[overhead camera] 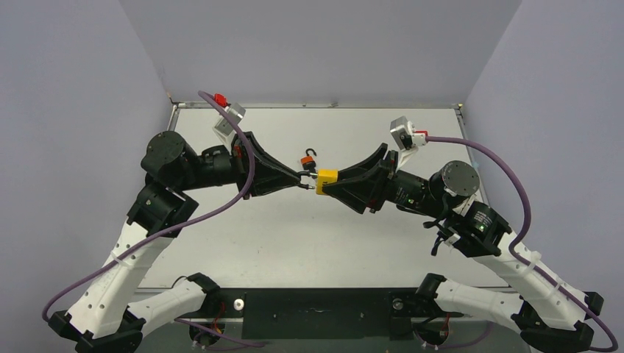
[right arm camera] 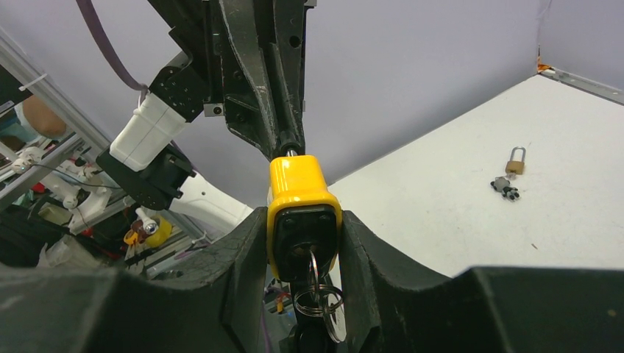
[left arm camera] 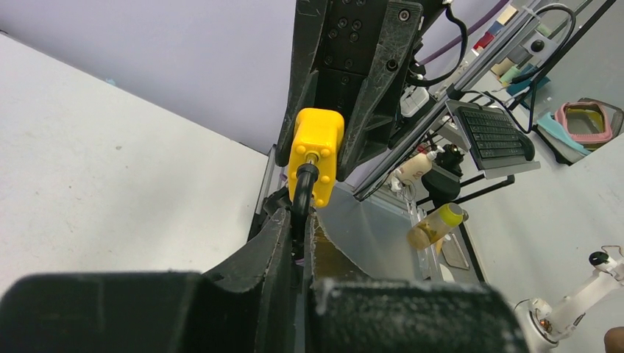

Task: Lock with the key
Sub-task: Lock the lock.

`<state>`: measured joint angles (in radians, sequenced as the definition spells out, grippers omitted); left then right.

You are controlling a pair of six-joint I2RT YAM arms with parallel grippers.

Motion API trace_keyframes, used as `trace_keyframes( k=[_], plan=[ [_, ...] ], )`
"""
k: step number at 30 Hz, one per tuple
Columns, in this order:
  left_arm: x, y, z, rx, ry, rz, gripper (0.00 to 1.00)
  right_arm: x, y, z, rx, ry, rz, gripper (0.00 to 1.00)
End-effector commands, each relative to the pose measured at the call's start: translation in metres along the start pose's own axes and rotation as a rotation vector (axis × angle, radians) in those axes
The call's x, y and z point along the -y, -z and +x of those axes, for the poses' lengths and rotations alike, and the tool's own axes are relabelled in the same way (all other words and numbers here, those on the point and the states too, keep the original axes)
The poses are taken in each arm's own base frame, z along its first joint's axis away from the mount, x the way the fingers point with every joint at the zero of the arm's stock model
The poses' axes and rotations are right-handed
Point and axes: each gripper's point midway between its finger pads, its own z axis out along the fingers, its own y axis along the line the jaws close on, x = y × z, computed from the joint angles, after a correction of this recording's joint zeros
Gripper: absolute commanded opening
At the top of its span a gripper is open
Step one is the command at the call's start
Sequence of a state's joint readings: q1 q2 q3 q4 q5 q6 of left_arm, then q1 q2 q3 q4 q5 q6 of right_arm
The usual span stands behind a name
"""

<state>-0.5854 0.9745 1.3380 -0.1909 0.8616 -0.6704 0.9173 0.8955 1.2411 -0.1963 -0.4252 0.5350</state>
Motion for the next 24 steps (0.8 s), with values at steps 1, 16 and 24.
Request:
trace_keyframes(
  k=[1,16,24],
  plan=[
    [0.011,-0.001,-0.014,0.039,-0.038,0.033,0.00,-0.010,-0.001,-0.015,0.052,0.030,-0.043,0.00],
    [0.010,-0.019,0.005,0.012,0.005,0.049,0.00,-0.016,-0.020,-0.007,0.050,-0.036,-0.112,0.00],
    [0.013,-0.034,0.016,-0.021,0.009,0.046,0.00,-0.012,-0.027,0.000,0.029,-0.039,-0.096,0.00]
  ],
)
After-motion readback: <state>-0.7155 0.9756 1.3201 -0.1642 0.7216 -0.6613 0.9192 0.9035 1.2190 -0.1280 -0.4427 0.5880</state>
